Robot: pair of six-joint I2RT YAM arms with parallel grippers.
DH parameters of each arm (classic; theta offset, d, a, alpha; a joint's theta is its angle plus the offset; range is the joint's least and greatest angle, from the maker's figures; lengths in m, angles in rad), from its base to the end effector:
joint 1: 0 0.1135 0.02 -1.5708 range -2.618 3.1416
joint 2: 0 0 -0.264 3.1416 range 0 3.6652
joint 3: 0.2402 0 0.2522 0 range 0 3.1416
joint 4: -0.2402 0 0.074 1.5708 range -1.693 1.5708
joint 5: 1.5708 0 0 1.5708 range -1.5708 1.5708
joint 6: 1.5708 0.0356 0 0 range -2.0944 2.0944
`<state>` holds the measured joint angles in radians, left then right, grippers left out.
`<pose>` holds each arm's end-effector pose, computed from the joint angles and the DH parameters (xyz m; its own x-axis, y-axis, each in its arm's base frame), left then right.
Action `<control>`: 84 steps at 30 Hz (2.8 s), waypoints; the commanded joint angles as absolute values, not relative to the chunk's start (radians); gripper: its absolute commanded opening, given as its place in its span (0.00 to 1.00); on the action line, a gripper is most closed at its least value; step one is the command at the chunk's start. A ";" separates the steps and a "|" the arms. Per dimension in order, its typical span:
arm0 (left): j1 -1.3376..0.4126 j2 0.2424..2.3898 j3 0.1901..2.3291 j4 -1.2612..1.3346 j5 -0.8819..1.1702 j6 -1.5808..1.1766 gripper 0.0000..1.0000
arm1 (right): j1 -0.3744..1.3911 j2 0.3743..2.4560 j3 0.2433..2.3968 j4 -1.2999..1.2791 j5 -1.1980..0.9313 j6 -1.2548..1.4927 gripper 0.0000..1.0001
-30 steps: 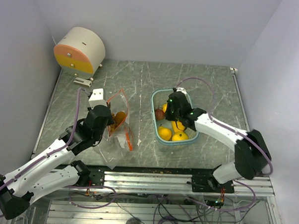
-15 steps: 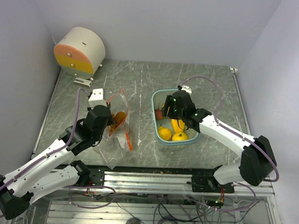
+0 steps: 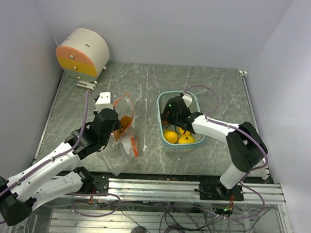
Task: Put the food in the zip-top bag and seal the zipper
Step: Pick up the fake fruit from the bin, then place the fake fruit in the zipper food storage bag.
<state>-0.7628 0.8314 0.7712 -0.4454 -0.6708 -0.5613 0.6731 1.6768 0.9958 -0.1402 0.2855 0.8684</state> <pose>0.1450 -0.1079 0.3044 -0.3752 -0.2181 -0.9009 -0.0610 0.9756 -0.2108 0.2797 0.2102 0.1892 -0.7118 0.3692 -0.5975 0.1473 0.9103 0.3869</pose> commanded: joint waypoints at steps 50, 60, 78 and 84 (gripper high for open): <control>-0.761 0.818 0.777 -0.433 -0.652 -0.544 0.07 | 0.811 1.289 1.110 0.014 -0.190 0.588 0.26; -0.761 0.813 0.772 -0.428 -0.648 -0.545 0.07 | 0.887 1.496 1.225 0.203 -0.189 0.694 0.27; -0.761 0.828 0.776 -0.421 -0.641 -0.541 0.07 | 0.913 1.595 1.350 -0.046 -0.019 0.622 0.88; -0.761 0.825 0.776 -0.425 -0.643 -0.542 0.07 | 0.915 1.454 1.317 -0.115 0.053 0.579 0.93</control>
<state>-0.7628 0.8288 0.7712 -0.4450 -0.6491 -0.5495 0.9100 1.5791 1.3323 -0.0574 -0.0307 0.6277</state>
